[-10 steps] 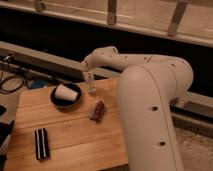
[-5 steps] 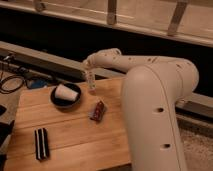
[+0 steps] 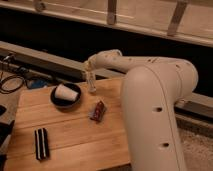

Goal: Stand the bottle upright

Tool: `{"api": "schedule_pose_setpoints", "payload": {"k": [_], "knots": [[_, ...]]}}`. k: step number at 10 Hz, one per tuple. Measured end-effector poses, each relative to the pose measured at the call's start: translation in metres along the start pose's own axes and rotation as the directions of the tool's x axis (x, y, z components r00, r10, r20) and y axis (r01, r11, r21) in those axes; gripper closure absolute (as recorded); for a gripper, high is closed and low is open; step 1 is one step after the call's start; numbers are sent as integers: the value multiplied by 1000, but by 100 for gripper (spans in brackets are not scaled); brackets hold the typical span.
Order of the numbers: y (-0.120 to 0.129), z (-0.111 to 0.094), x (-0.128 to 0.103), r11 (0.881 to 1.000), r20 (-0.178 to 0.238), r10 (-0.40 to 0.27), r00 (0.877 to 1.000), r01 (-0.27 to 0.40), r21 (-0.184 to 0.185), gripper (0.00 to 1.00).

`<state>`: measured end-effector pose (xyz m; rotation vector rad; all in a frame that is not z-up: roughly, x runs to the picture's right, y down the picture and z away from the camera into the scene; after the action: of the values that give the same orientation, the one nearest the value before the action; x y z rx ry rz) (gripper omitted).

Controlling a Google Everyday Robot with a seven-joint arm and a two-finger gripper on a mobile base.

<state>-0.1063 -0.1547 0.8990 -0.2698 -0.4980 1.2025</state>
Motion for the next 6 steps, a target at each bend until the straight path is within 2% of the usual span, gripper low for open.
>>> {"api": "schedule_pose_setpoints", "payload": {"k": [4, 5, 6], "knots": [[-3, 11, 6, 1000, -13, 0, 1000, 0, 17, 47], [-3, 14, 6, 1000, -10, -5, 1000, 5, 27, 44], [-3, 15, 5, 999, -5, -9, 1000, 9, 33, 45]]}}
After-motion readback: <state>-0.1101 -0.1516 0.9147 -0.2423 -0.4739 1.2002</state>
